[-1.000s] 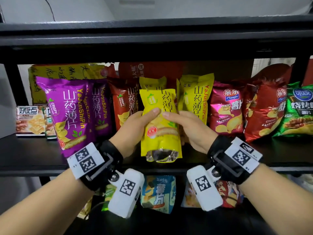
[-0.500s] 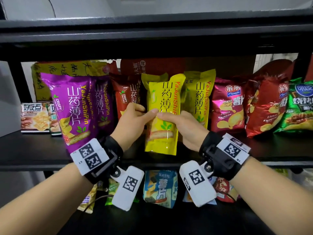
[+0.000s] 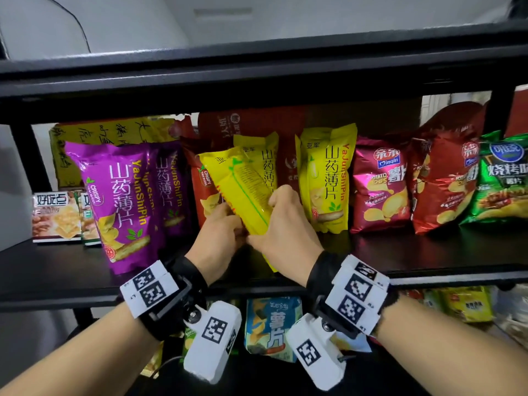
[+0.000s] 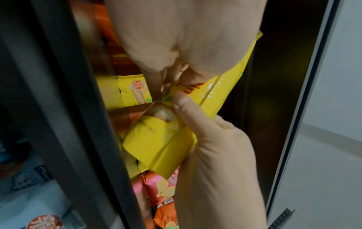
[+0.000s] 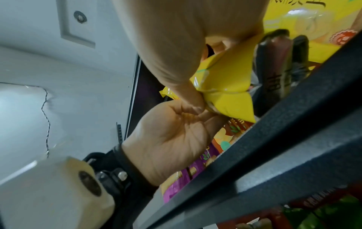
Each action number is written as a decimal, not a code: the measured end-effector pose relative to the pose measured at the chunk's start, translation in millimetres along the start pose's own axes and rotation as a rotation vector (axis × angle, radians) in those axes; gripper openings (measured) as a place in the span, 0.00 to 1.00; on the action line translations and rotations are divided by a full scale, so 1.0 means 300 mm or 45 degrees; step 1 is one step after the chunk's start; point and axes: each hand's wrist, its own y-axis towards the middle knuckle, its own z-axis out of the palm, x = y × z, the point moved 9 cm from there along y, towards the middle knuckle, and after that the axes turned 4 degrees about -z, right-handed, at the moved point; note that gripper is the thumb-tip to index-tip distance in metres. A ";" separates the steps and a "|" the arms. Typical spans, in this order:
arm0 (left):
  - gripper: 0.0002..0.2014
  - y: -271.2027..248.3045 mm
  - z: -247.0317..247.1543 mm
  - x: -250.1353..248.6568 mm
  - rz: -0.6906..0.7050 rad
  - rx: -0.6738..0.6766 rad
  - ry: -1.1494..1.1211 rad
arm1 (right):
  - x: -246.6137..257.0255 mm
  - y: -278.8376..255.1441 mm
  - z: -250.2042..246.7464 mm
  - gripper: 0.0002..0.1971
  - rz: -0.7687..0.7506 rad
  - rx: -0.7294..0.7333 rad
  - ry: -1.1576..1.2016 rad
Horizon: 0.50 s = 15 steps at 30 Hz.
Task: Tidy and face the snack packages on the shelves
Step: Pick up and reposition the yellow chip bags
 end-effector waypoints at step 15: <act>0.31 0.164 0.019 -0.034 0.111 -0.188 0.664 | -0.289 0.057 -0.062 0.34 0.352 -0.015 0.343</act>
